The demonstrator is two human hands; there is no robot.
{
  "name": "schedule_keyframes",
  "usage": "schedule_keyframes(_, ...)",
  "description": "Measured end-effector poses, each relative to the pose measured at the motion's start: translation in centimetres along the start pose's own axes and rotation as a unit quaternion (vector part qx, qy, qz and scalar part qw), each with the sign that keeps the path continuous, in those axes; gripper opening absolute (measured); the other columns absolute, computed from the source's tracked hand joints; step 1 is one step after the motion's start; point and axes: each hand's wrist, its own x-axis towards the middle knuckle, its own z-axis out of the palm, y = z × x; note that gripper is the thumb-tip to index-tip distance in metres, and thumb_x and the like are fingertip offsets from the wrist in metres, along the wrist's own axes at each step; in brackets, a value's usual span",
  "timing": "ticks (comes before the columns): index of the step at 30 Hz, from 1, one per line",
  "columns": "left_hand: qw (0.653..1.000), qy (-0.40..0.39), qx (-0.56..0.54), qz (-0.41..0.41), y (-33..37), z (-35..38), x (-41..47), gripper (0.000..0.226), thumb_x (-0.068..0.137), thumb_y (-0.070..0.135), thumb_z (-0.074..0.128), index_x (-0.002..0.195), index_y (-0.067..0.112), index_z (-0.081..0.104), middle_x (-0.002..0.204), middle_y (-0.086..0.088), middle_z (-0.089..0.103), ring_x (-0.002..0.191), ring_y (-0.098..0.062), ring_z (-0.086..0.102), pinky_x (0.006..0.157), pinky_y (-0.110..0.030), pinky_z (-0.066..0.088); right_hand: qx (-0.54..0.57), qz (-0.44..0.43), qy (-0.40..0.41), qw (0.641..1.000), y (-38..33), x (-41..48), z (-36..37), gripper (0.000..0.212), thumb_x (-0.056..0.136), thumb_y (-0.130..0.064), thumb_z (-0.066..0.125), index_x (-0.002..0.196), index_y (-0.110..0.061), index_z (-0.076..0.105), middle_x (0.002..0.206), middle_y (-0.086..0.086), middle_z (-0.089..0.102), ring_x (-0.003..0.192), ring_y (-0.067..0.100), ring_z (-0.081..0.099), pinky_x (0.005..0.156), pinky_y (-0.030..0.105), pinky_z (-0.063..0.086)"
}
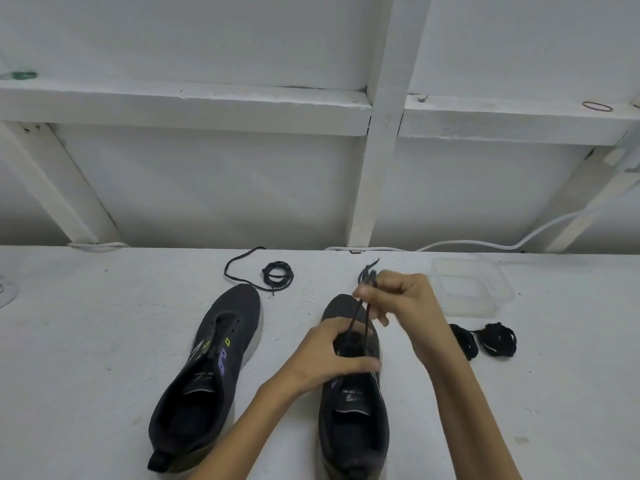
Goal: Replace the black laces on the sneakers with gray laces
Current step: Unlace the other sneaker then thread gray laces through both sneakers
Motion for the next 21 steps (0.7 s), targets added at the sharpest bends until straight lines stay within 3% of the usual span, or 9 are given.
schedule_keyframes(6,0.999,0.001,-0.024,-0.027,0.4,0.2,-0.1,0.048,0.055,0.055,0.081,0.097,0.038,0.063,0.110,0.013,0.065,0.101,-0.002,0.061,0.094,-0.031,0.052,0.035,-0.031,0.002,0.999,-1.8,0.1,0.5,0.008,0.078,0.001,0.073,0.073,0.008,0.072,0.062,0.009,0.056,0.051,0.025,0.049,0.047,0.024,0.040)
schedule_keyframes(10,0.999,0.016,-0.026,-0.017,0.6,0.3,-0.4,0.035,0.061,0.048,0.083,0.081,0.052,0.054,0.114,0.010,0.065,0.105,-0.010,0.061,0.093,-0.034,0.052,0.050,-0.011,0.011,0.999,-1.7,0.0,0.2,0.010,0.081,-0.003,0.072,0.080,0.007,0.072,0.059,0.009,0.057,0.049,0.019,0.049,0.051,0.024,0.042)
schedule_keyframes(14,0.991,0.031,-0.118,0.062,1.6,0.6,-1.1,0.028,0.074,0.023,0.081,0.093,0.022,0.059,0.115,0.006,0.068,0.108,-0.012,0.062,0.091,-0.024,0.049,0.047,0.013,0.001,0.999,-2.0,-0.6,0.2,0.015,0.084,-0.010,0.072,0.086,0.004,0.067,0.066,0.011,0.061,0.055,0.020,0.052,0.060,0.027,0.047)
schedule_keyframes(16,0.982,0.042,-0.159,0.095,2.8,0.4,-1.6,0.024,0.078,0.028,0.075,0.099,0.018,0.068,0.111,-0.001,0.067,0.107,-0.014,0.062,0.091,-0.022,0.048,0.032,0.006,0.016,0.999,-2.0,-0.8,0.2,0.010,0.083,-0.001,0.071,0.089,0.003,0.063,0.077,0.010,0.062,0.056,0.020,0.054,0.057,0.025,0.049)
schedule_keyframes(19,0.977,0.086,-0.166,0.102,3.7,-0.6,-1.9,0.028,0.085,0.033,0.072,0.109,0.019,0.074,0.104,-0.009,0.059,0.102,-0.014,0.060,0.093,-0.021,0.046,0.026,0.010,0.081,0.996,-1.2,-1.2,-0.4,0.035,0.078,0.018,0.059,0.104,-0.005,0.057,0.098,0.013,0.060,0.057,0.019,0.053,0.053,0.022,0.048)
schedule_keyframes(21,0.972,0.154,-0.150,0.091,3.2,-2.0,-2.3,0.025,0.085,0.026,0.069,0.109,0.022,0.074,0.091,-0.002,0.057,0.092,-0.011,0.059,0.090,-0.020,0.045,0.013,0.028,0.131,0.991,-0.1,-2.1,-1.4,0.052,0.076,0.019,0.051,0.113,-0.017,0.053,0.101,0.008,0.058,0.057,0.019,0.051,0.048,0.021,0.045)
